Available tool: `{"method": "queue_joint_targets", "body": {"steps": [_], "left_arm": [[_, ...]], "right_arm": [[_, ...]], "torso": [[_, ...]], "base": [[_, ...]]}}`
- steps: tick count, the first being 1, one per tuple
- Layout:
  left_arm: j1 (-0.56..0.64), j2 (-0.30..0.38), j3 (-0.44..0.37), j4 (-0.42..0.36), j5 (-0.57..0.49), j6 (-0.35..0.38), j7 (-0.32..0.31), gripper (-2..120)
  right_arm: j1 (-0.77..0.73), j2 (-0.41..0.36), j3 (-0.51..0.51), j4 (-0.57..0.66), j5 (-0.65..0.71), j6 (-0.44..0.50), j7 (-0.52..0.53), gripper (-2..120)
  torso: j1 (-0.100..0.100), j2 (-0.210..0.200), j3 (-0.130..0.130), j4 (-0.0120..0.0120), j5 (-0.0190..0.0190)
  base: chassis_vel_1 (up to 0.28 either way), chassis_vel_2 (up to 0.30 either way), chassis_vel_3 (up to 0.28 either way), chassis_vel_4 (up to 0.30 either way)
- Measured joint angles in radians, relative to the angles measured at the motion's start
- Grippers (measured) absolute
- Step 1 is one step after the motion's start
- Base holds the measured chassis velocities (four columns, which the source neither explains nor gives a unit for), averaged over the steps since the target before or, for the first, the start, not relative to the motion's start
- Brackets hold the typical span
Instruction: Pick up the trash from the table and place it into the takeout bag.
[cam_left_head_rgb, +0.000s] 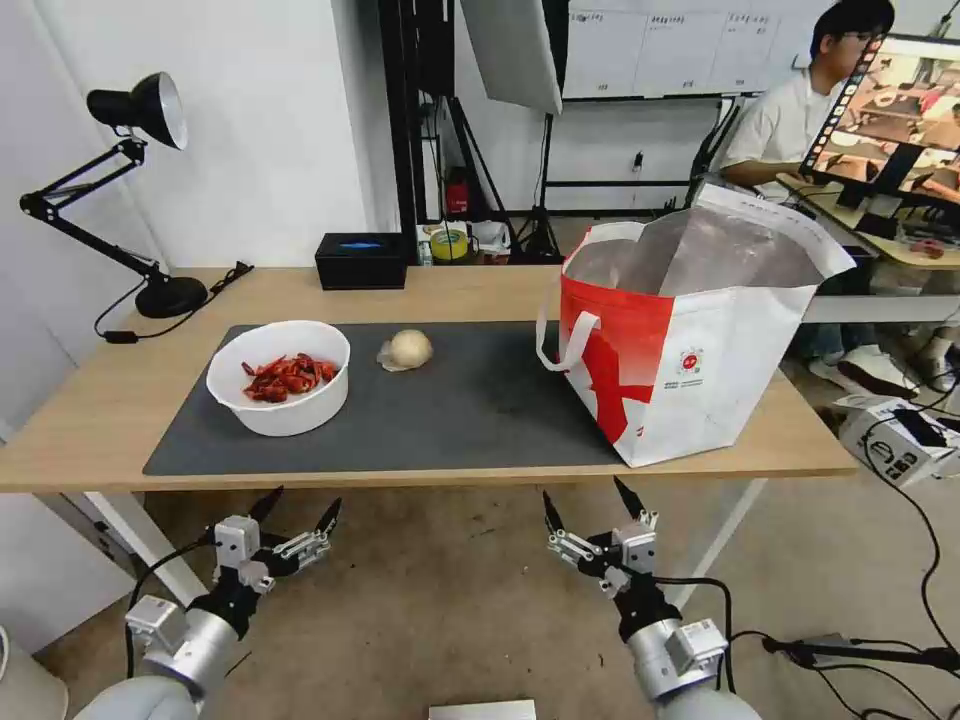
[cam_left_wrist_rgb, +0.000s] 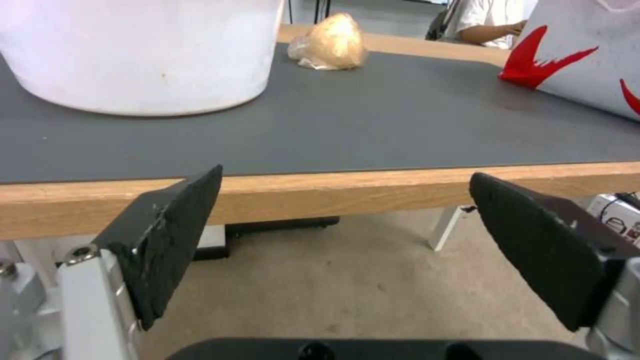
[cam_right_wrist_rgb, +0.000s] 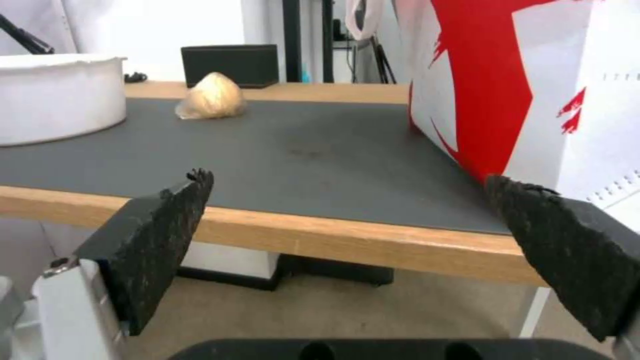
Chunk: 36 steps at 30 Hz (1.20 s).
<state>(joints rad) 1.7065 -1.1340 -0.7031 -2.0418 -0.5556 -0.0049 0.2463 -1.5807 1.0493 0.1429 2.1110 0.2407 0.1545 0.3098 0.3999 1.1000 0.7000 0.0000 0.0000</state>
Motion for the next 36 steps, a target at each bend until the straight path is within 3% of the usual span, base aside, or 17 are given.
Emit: {"method": "queue_joint_targets", "body": {"steps": [18, 27, 36], "left_arm": [[0.004, -0.001, -0.005, -0.005, -0.001, 0.000, -0.001, 100], [0.001, 0.000, -0.006, -0.003, -0.001, 0.002, -0.003, 100], [0.003, -0.002, -0.012, -0.001, -0.002, 0.004, -0.005, 100]], "right_arm": [[0.055, -0.021, -0.031, -0.013, 0.019, -0.009, 0.008, 100], [0.265, -0.061, -0.124, -0.042, 0.125, -0.034, -0.076, 100], [0.493, -0.063, -0.254, -0.117, 0.190, -0.091, -0.081, 100]], "torso": [[0.000, 0.000, 0.000, 0.0000, 0.0000], [0.000, 0.000, 0.000, 0.0001, 0.0000], [0.000, 0.000, 0.000, 0.0002, -0.0001]], "base": [[0.000, 0.000, 0.000, 0.000], [0.000, 0.000, 0.000, 0.000], [0.000, 0.000, 0.000, 0.000]]}}
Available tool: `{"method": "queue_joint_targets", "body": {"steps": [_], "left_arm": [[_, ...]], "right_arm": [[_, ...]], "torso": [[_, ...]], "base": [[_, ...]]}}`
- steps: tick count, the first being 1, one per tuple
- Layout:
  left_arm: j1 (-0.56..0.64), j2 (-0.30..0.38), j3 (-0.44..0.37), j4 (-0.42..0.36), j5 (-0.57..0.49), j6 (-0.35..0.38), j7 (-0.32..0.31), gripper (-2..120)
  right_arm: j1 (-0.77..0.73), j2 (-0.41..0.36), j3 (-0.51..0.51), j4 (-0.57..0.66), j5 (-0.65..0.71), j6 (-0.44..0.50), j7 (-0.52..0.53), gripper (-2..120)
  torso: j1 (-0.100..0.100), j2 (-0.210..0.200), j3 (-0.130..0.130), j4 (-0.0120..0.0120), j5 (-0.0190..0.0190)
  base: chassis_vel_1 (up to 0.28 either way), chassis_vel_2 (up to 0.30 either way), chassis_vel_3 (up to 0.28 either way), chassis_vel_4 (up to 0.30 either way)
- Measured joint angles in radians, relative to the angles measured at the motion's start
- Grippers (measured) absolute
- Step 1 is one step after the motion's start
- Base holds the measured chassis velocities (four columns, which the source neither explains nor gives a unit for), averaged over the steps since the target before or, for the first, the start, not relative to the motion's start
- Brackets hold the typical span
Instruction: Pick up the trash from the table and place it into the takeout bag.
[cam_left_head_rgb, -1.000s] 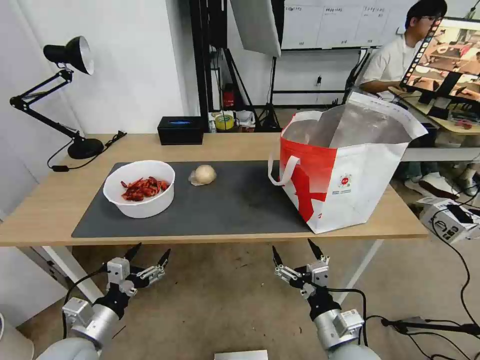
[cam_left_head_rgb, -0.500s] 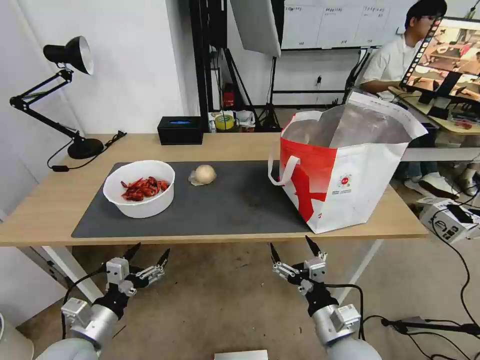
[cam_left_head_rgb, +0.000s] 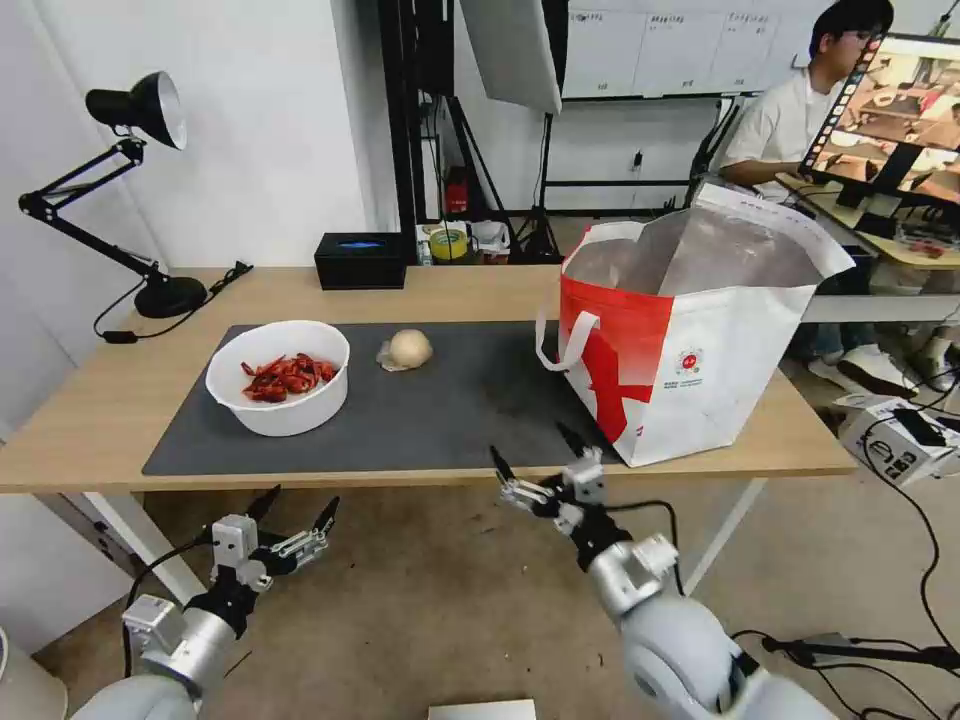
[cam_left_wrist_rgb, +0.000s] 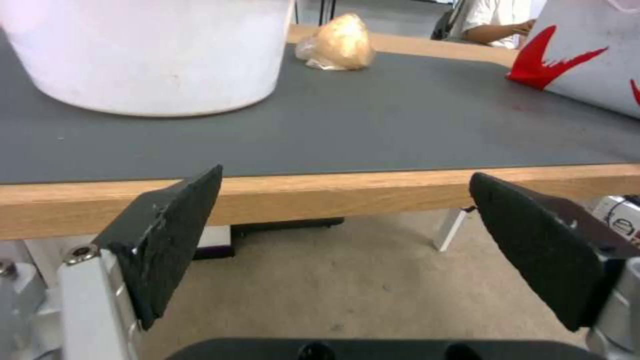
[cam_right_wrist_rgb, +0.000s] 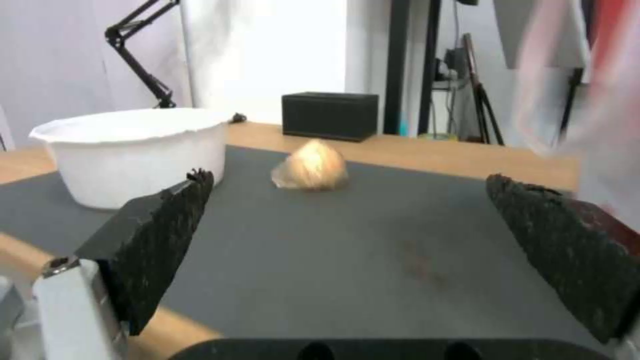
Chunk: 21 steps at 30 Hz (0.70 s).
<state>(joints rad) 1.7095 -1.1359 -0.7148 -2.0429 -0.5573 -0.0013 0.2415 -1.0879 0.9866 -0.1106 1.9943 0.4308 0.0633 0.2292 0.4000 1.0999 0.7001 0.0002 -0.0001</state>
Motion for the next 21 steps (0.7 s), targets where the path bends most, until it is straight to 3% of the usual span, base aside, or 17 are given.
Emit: {"method": "queue_joint_targets", "body": {"steps": [9, 21], "left_arm": [[0.003, 0.002, -0.025, 0.009, -0.011, 0.001, 0.001, 100], [0.007, 0.001, -0.033, 0.016, -0.013, -0.001, 0.003, 100]], "right_arm": [[0.292, 0.081, -0.153, -0.126, 0.138, -0.133, 0.069, 100], [0.570, 0.208, -0.235, -0.337, 0.252, -0.189, 0.128, 100]], "torso": [[0.000, 0.000, 0.000, 0.0000, -0.0001], [0.000, 0.000, 0.000, -0.0001, -0.0001]], "base": [[0.000, 0.000, 0.000, 0.000], [0.000, 0.000, 0.000, 0.000]]}}
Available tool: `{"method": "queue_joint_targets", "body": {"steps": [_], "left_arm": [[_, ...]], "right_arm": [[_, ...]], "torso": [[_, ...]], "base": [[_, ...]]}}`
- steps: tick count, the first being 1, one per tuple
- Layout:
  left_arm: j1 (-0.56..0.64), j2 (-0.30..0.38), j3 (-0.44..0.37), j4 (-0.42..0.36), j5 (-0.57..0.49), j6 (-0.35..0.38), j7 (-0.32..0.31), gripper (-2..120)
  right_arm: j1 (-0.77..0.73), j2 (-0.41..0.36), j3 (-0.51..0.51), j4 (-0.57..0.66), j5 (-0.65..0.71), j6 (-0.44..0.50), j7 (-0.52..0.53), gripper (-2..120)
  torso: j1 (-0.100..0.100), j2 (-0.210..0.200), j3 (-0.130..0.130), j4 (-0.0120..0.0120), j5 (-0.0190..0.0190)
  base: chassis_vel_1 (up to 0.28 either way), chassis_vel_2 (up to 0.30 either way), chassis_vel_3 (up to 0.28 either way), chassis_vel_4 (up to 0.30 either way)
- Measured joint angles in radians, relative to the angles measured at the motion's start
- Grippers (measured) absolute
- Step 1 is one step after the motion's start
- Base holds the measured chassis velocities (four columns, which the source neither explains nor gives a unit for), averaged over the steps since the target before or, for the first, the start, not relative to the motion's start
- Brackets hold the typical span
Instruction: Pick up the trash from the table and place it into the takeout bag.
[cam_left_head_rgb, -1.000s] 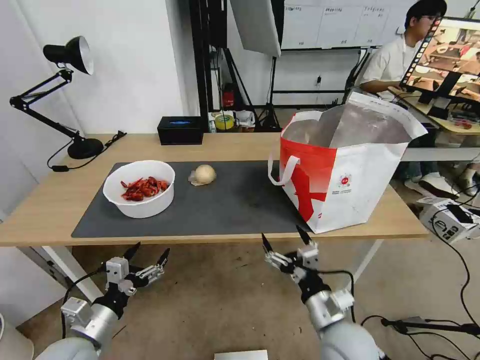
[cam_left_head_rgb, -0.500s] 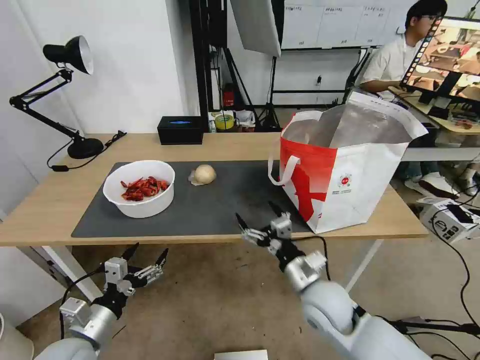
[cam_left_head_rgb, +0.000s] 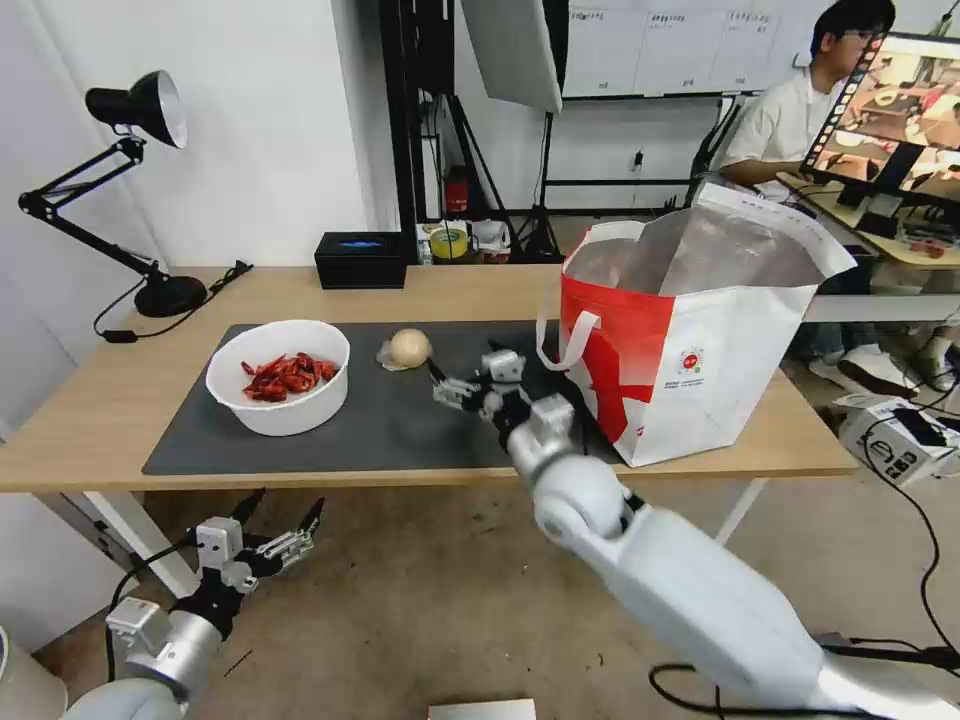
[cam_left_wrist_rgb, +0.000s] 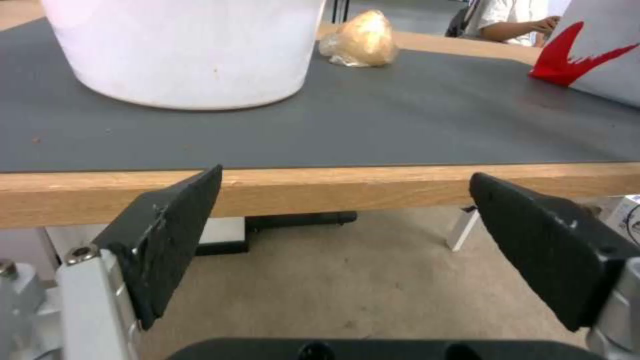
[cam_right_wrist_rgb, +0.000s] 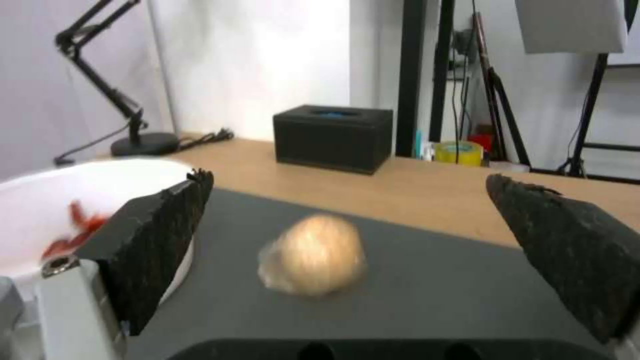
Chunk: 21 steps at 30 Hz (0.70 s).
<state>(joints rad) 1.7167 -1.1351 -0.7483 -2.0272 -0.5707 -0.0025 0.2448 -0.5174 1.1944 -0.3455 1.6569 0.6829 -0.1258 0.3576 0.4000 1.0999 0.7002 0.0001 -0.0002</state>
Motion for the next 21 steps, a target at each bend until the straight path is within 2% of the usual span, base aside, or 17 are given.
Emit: {"method": "queue_joint_targets", "body": {"steps": [11, 21], "left_arm": [[0.003, -0.017, -0.019, 0.014, -0.001, -0.018, 0.010, 100], [0.012, -0.021, -0.034, 0.012, -0.004, -0.019, 0.014, 100]], "right_arm": [[0.150, 0.222, -0.029, -0.328, 0.031, -0.081, 0.019, 100], [0.212, 0.322, -0.008, -0.492, 0.019, -0.147, 0.027, 100]], "torso": [[0.000, 0.000, 0.000, 0.0001, 0.0000], [0.000, 0.000, 0.000, 0.0000, 0.0000]], "base": [[0.000, 0.000, 0.000, 0.000], [0.000, 0.000, 0.000, 0.000]]}}
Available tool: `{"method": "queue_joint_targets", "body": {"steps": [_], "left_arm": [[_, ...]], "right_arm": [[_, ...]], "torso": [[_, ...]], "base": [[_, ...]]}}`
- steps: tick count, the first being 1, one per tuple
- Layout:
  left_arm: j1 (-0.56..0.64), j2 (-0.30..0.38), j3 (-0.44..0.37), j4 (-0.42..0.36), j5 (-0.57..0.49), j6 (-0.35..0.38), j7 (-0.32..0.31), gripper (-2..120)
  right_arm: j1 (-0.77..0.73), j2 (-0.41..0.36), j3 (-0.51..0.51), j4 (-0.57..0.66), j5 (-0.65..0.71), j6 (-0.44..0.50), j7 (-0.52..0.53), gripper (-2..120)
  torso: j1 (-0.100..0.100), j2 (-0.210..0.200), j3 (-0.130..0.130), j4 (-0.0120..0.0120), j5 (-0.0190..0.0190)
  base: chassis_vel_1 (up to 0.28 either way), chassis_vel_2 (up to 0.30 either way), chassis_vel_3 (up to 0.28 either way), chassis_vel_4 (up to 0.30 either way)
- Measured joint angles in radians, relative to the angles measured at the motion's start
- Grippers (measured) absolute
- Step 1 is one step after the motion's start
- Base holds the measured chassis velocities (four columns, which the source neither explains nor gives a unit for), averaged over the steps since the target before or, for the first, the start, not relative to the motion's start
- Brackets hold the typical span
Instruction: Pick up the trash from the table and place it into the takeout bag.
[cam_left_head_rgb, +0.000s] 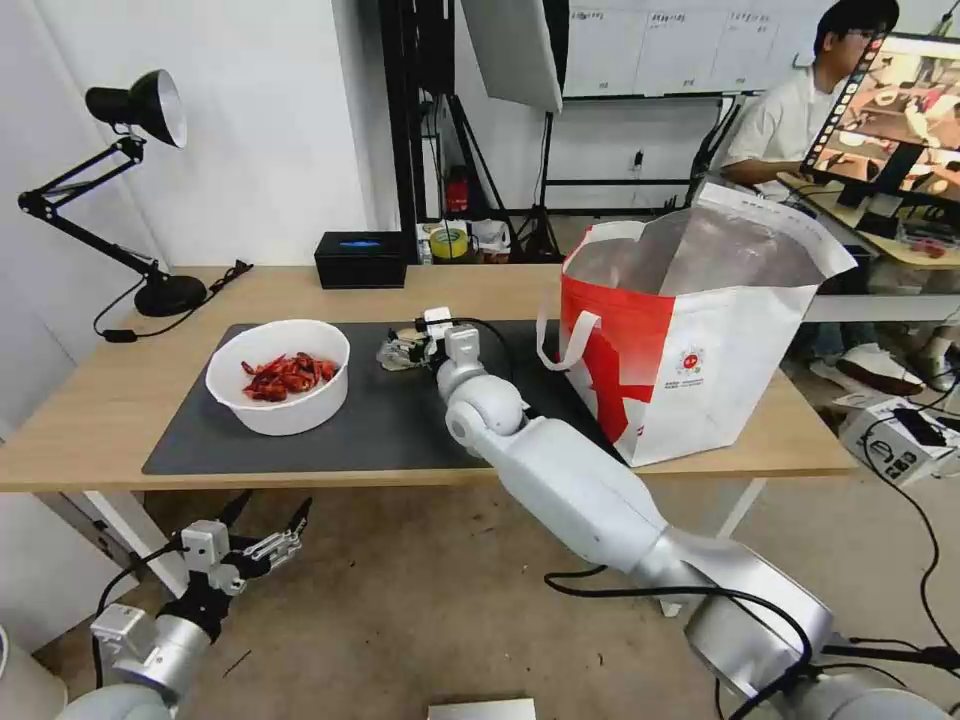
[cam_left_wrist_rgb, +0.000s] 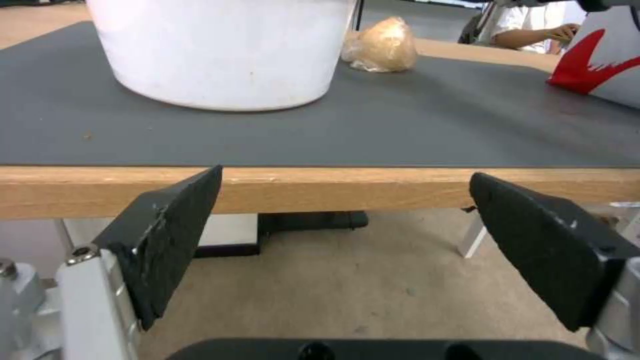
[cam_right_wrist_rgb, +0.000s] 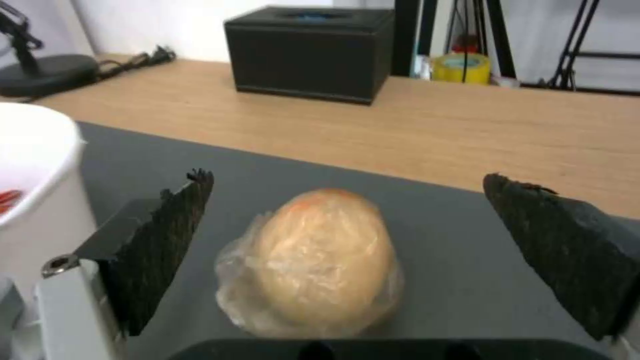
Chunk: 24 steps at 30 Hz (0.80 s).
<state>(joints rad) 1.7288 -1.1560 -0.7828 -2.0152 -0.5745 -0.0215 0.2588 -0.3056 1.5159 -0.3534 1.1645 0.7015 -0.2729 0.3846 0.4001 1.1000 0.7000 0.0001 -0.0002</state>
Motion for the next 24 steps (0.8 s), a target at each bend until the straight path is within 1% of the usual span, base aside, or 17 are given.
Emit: {"method": "queue_joint_targets", "body": {"steps": [6, 11, 17, 18, 21, 22, 24], "left_arm": [[0.000, 0.000, -0.002, -0.002, -0.001, 0.000, 0.000, 100], [-0.001, -0.003, -0.002, -0.003, 0.000, 0.000, 0.000, 100], [-0.001, -0.015, 0.003, 0.000, 0.004, -0.002, 0.001, 100], [-0.001, -0.015, 0.003, 0.000, 0.004, -0.002, 0.001, 100], [-0.006, -0.016, 0.006, 0.002, 0.005, -0.002, 0.001, 100], [-0.006, -0.016, 0.006, 0.002, 0.005, -0.002, 0.001, 100], [-0.010, -0.017, 0.006, 0.003, 0.005, -0.002, 0.001, 100]], "right_arm": [[0.020, 0.054, 0.030, -0.094, -0.018, -0.013, -0.007, 100], [0.041, 0.060, 0.031, -0.137, -0.027, -0.014, -0.031, 100], [0.063, 0.060, 0.029, -0.198, -0.040, -0.025, -0.110, 100], [0.063, 0.060, 0.029, -0.198, -0.040, -0.025, -0.110, 100], [0.074, 0.059, 0.027, -0.234, -0.052, -0.022, -0.179, 100], [0.074, 0.059, 0.027, -0.234, -0.052, -0.022, -0.179, 100], [0.082, 0.059, 0.020, -0.258, -0.068, -0.011, -0.217, 100]], "torso": [[0.000, 0.000, 0.000, 0.0000, 0.0001], [0.000, 0.000, 0.000, -0.0002, 0.0001], [0.000, 0.000, 0.000, -0.0001, 0.0002], [0.000, 0.000, 0.000, -0.0001, 0.0002], [0.000, 0.000, 0.000, -0.0002, 0.0002], [0.000, 0.000, 0.000, -0.0002, 0.0002], [0.000, 0.000, 0.000, -0.0001, 0.0002]], "base": [[0.000, 0.000, 0.000, 0.000], [0.000, 0.000, 0.000, 0.000], [0.000, 0.000, 0.000, 0.000], [0.000, 0.000, 0.000, 0.000], [0.000, 0.000, 0.000, 0.000], [0.000, 0.000, 0.000, 0.000], [0.000, 0.000, 0.000, 0.000]]}}
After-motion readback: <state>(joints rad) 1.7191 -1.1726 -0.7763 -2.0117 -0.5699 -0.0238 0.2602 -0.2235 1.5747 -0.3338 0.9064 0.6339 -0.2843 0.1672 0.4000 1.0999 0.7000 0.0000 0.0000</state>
